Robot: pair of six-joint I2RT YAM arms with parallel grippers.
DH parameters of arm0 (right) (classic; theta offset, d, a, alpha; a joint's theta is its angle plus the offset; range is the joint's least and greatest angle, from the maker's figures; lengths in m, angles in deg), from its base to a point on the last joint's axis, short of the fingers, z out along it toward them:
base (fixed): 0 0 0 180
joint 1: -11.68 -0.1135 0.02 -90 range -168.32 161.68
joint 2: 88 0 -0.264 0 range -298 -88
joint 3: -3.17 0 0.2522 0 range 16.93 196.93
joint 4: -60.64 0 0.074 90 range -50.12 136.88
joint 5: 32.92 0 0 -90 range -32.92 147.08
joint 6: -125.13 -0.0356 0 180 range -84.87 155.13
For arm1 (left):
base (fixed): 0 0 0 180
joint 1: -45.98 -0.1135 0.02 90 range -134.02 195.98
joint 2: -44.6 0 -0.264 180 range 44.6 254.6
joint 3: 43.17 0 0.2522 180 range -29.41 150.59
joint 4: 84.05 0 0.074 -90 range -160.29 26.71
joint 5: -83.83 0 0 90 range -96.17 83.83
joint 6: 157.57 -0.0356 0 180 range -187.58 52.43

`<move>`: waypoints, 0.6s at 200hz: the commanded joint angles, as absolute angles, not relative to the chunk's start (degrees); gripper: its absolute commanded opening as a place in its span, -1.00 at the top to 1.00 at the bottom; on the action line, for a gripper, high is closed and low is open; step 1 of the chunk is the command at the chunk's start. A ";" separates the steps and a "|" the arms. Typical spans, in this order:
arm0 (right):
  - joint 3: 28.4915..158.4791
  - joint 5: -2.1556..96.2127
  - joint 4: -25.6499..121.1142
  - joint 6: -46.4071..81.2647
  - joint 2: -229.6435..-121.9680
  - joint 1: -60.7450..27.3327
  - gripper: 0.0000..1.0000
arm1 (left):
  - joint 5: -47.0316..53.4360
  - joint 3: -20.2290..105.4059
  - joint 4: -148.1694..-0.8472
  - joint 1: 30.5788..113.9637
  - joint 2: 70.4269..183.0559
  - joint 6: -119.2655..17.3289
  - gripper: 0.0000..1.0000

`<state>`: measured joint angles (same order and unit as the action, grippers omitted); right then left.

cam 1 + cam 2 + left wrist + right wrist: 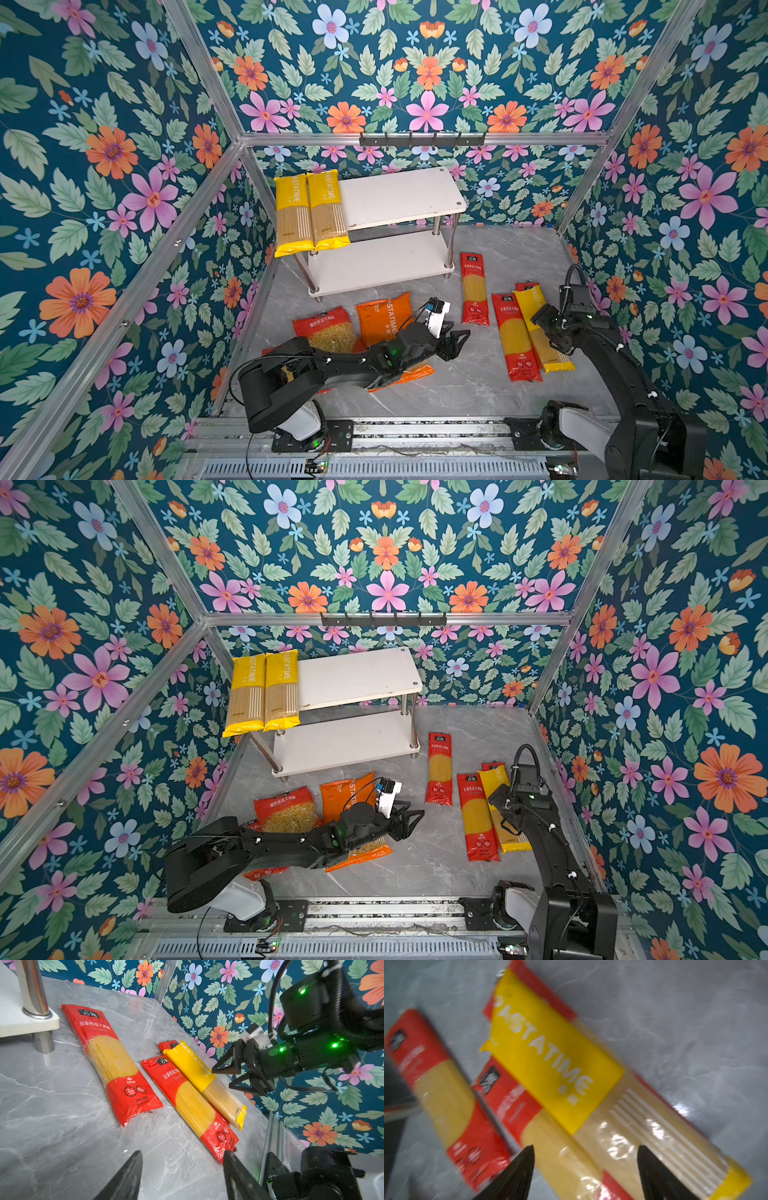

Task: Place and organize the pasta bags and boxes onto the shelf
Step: 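Reach the right gripper down to the yellow spaghetti pack on the table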

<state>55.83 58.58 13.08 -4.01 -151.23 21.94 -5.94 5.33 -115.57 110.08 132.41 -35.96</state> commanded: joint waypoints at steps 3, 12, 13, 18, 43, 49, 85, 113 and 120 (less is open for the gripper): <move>53.88 57.04 15.97 -4.96 -153.26 24.94 -0.57 | -5.80 4.48 -118.73 110.03 131.64 -35.13 -0.28; 53.72 55.10 16.03 -4.66 -154.90 24.98 -0.56 | -6.07 4.21 -118.44 109.98 131.22 -34.99 -0.28; 53.69 54.86 16.03 -4.63 -155.03 24.96 -0.56 | -6.08 4.19 -118.45 109.97 131.15 -34.93 -0.28; 53.57 53.33 16.15 -4.54 -155.77 24.99 -0.56 | -6.15 4.04 -118.45 110.02 130.88 -34.90 -0.28; 51.83 46.53 16.89 -4.02 -157.66 23.73 -0.47 | -6.95 3.55 -118.40 109.99 130.16 -34.25 -0.28; 51.29 46.04 16.83 -4.67 -157.39 22.58 -0.46 | -7.00 3.55 -118.34 110.04 130.12 -34.18 -0.28; 49.30 44.67 17.87 -11.83 -154.86 11.05 -0.46 | -7.13 3.55 -119.23 110.00 130.33 -32.95 -0.28; 50.86 43.04 20.26 -16.40 -156.85 4.89 -0.46 | -6.46 4.72 -118.23 110.06 130.81 -32.51 -0.28; 52.00 42.92 20.01 -16.63 -157.75 3.75 -0.46 | -6.35 5.01 -117.94 110.13 130.90 -32.51 -0.28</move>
<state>50.73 53.38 23.70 -10.08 -155.16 7.08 -6.62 4.04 -116.81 110.08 130.68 -33.16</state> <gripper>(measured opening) 0.731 0.640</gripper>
